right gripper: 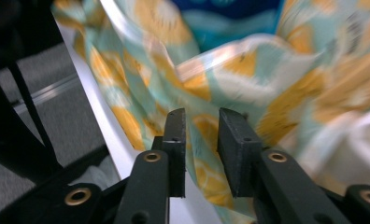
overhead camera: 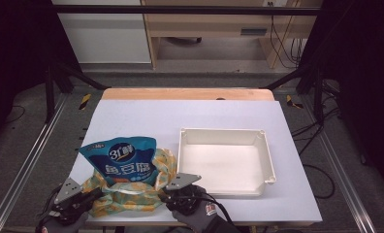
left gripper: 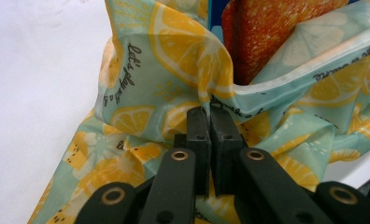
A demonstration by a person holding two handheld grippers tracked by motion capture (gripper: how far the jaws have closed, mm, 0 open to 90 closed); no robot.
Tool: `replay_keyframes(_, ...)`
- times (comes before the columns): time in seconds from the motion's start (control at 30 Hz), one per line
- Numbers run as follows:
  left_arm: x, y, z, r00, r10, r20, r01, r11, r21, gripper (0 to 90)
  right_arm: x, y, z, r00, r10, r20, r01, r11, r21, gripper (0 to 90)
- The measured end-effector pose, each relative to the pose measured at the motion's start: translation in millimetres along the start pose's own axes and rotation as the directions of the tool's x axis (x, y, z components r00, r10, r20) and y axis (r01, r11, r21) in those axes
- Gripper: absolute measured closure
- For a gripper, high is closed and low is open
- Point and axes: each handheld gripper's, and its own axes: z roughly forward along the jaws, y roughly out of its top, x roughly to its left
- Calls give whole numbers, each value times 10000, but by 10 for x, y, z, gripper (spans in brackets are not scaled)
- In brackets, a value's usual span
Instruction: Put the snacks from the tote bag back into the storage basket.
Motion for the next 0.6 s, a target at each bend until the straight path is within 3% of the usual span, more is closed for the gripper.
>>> replay_keyframes(0.2, 0, 2, 12, 10000, -51, 5, 51, 10000, 17, 872, -14, 129, -287, 9998, 95, 167, -76, 9937, -1115, 727)
replay_keyframes(0.33, 4, 4, 19, 10000, -60, 7, 60, 10000, 40, 871, -1, 222, -303, 9988, 24, 497, 56, 9869, -1610, 806)
replay_keyframes(0.43, 6, 5, 20, 10000, -64, 28, 64, 10000, 33, 868, -1, 243, -171, 9978, 88, 658, 17, 9875, -1576, 854)
replay_keyframes(0.6, 16, 6, 20, 10000, -67, 69, 67, 10000, -7, 850, 25, 173, 91, 9970, -76, 767, 137, 9967, -799, 894)
